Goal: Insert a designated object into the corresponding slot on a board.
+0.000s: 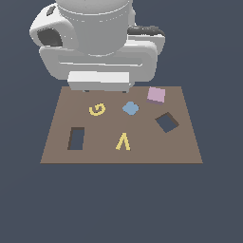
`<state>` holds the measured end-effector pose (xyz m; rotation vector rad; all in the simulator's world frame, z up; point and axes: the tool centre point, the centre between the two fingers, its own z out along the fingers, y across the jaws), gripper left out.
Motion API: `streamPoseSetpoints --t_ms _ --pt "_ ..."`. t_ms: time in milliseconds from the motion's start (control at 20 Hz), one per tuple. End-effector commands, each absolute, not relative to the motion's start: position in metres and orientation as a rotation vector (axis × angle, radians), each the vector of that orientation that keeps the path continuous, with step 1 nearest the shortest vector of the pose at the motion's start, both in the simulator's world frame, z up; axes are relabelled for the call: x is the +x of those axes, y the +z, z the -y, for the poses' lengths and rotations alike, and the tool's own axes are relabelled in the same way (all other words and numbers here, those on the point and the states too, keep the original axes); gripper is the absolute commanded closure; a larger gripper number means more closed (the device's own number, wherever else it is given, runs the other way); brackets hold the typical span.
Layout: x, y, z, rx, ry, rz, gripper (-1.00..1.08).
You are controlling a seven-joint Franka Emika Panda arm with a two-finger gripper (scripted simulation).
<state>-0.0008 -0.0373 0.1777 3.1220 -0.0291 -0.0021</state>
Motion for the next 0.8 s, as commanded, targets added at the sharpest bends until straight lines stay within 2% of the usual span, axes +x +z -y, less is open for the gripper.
streamPoseSetpoints --t_ms 0,400,750 --pt "-0.001 0.178 0.037 3.122 -0.002 0.029 -0.92" --pt "-0.01 0.168 0.026 3.123 -0.002 0.058 -0.92" --pt "-0.032 0.143 -0.005 3.125 -0.002 0.132 -0.92"
